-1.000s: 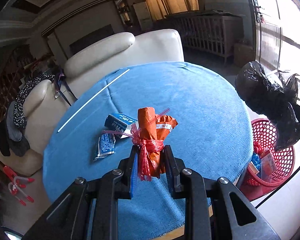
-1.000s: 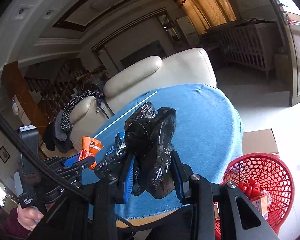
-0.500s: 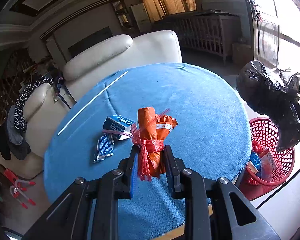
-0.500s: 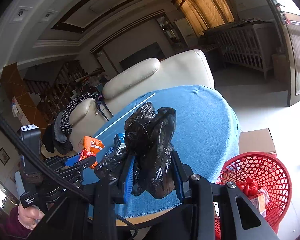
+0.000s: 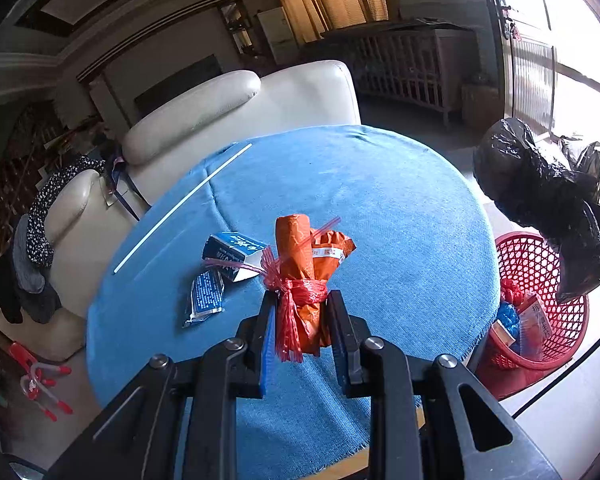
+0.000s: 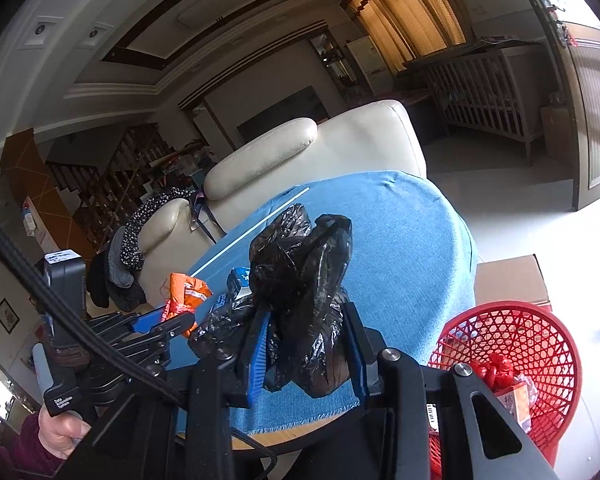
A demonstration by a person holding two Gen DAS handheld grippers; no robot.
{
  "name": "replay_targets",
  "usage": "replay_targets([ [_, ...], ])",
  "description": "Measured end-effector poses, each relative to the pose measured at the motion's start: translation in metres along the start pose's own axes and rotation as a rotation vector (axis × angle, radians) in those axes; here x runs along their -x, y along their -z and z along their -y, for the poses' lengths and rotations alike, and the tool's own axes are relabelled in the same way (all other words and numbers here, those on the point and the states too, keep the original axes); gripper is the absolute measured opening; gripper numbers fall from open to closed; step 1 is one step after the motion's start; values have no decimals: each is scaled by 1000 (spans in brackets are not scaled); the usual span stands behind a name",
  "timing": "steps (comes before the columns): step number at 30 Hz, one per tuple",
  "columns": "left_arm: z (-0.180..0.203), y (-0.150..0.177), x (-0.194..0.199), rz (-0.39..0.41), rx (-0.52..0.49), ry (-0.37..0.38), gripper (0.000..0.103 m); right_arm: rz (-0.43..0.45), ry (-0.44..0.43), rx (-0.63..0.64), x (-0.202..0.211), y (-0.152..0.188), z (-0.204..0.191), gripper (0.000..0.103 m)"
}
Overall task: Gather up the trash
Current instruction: 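Carry the black bag and orange mesh bag with both tools toward the red wastebasket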
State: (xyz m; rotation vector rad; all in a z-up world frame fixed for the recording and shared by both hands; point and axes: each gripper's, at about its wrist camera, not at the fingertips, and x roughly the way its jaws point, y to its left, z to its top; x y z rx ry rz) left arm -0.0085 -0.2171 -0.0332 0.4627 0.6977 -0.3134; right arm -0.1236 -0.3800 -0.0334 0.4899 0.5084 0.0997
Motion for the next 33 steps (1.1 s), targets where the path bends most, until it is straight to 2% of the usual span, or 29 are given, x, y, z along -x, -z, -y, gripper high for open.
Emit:
replay_targets([
  [33, 12, -1, 0, 6, -52, 7, 26, 2, -2, -18, 7, 1, 10, 36],
])
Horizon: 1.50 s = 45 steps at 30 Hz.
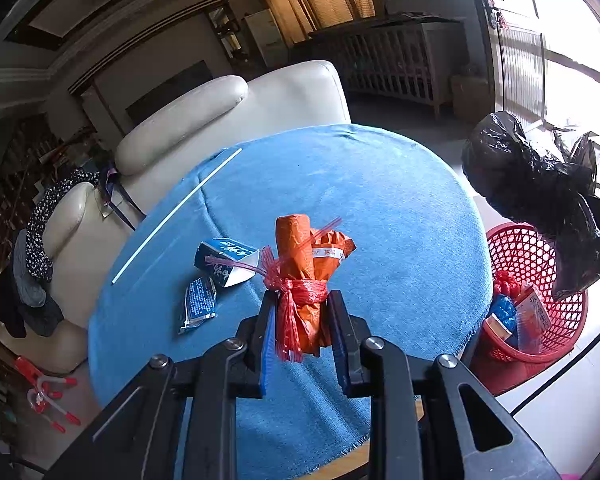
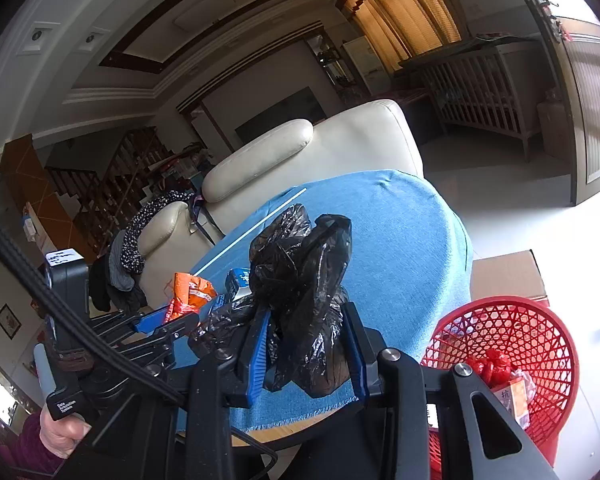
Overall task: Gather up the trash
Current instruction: 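Carry the black bag and orange mesh bag with both tools toward the red wastebasket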
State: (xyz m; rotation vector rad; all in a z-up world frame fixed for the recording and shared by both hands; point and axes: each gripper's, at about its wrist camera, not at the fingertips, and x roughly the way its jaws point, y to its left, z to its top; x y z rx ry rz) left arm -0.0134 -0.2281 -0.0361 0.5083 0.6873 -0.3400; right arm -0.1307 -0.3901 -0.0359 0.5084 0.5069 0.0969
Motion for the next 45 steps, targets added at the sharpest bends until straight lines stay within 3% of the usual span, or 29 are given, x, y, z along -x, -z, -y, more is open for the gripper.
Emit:
replay_targets([
  [45, 32, 1, -2, 31, -153, 22, 26, 45, 61, -83, 37, 11, 22, 36],
])
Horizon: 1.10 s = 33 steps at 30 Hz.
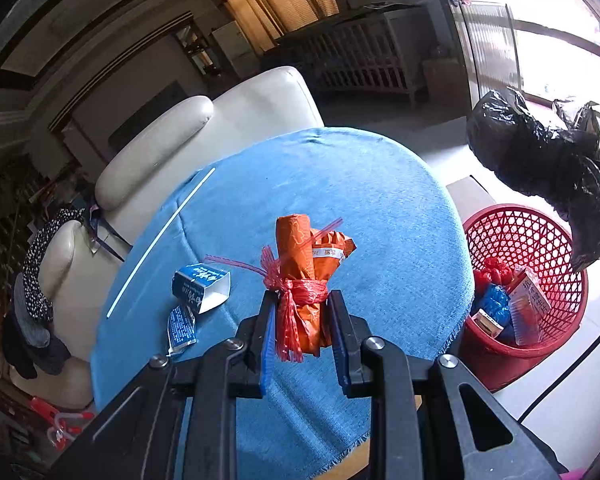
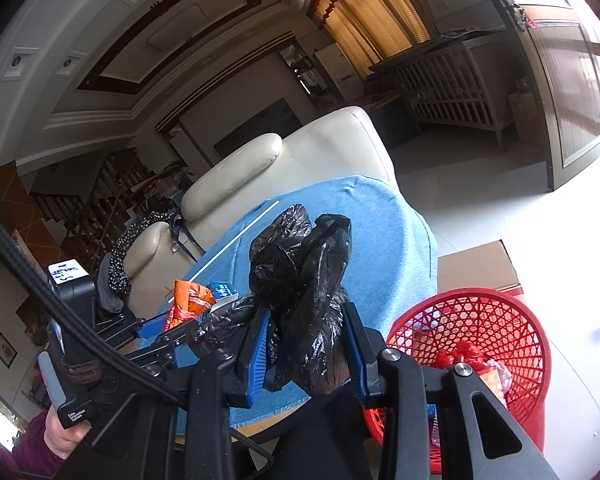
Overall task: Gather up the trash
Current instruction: 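Carry the black bag and orange mesh bag with both tools toward the red wastebasket, then open both tools over the wastebasket to drop the two bags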
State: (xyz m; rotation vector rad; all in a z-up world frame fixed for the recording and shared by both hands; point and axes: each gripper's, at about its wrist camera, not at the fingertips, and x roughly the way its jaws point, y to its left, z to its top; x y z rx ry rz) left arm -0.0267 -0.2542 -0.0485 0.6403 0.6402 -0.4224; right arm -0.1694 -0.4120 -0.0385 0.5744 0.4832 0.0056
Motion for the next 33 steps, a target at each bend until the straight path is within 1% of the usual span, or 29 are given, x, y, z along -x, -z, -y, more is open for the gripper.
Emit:
replay_targets([
  [3, 5, -3, 1, 6, -10, 19, 26, 8, 11, -3, 4, 0, 1, 36],
  [11, 22, -15, 1, 23, -31, 141, 26, 48, 73, -41, 25, -3, 21, 36],
  [15, 36, -20, 1, 24, -41, 187, 26, 69, 105, -71, 36, -5, 36, 36],
  [21, 53, -29, -2, 21, -70, 220, 26, 90, 141, -106, 47, -8, 55, 36],
  [27, 69, -39, -3, 26, -96, 252, 26, 107, 162, -132, 57, -7, 66, 37],
  [33, 84, -51, -2, 50, -120, 302, 26, 126, 180, -146, 66, -8, 78, 37],
])
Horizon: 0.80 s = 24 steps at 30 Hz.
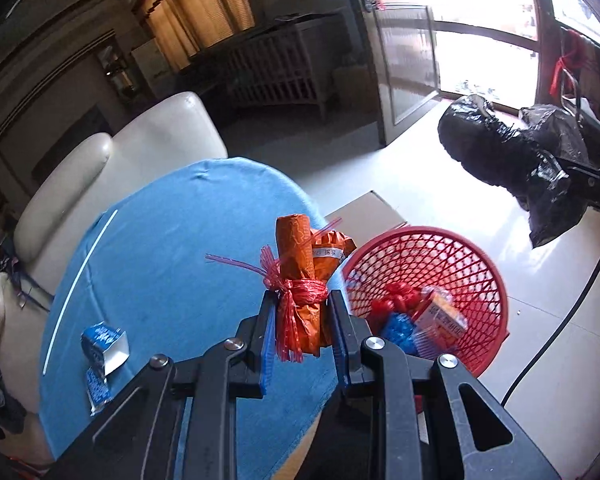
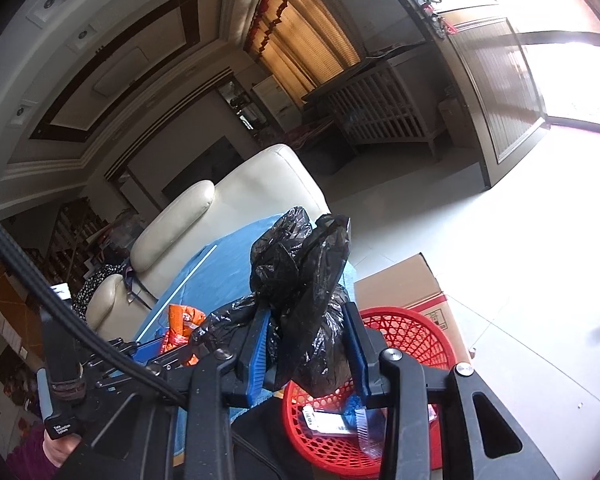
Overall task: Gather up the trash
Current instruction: 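Open both tools over the wastebasket to drop the two bags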
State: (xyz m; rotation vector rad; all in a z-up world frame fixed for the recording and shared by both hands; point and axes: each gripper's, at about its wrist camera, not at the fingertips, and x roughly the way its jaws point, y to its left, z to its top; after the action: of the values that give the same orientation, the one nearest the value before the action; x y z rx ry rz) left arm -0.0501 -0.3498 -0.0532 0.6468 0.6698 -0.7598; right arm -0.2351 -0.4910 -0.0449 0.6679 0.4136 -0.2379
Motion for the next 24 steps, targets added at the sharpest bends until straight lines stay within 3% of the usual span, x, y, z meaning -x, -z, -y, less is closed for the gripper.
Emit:
replay_targets([
  [3, 5, -4, -4, -2, -2, 25, 27, 3, 7, -12, 2, 1, 5, 37],
  [24, 23, -9, -24, -41, -40, 16, 27, -23, 35, -81, -6, 3, 31, 37],
])
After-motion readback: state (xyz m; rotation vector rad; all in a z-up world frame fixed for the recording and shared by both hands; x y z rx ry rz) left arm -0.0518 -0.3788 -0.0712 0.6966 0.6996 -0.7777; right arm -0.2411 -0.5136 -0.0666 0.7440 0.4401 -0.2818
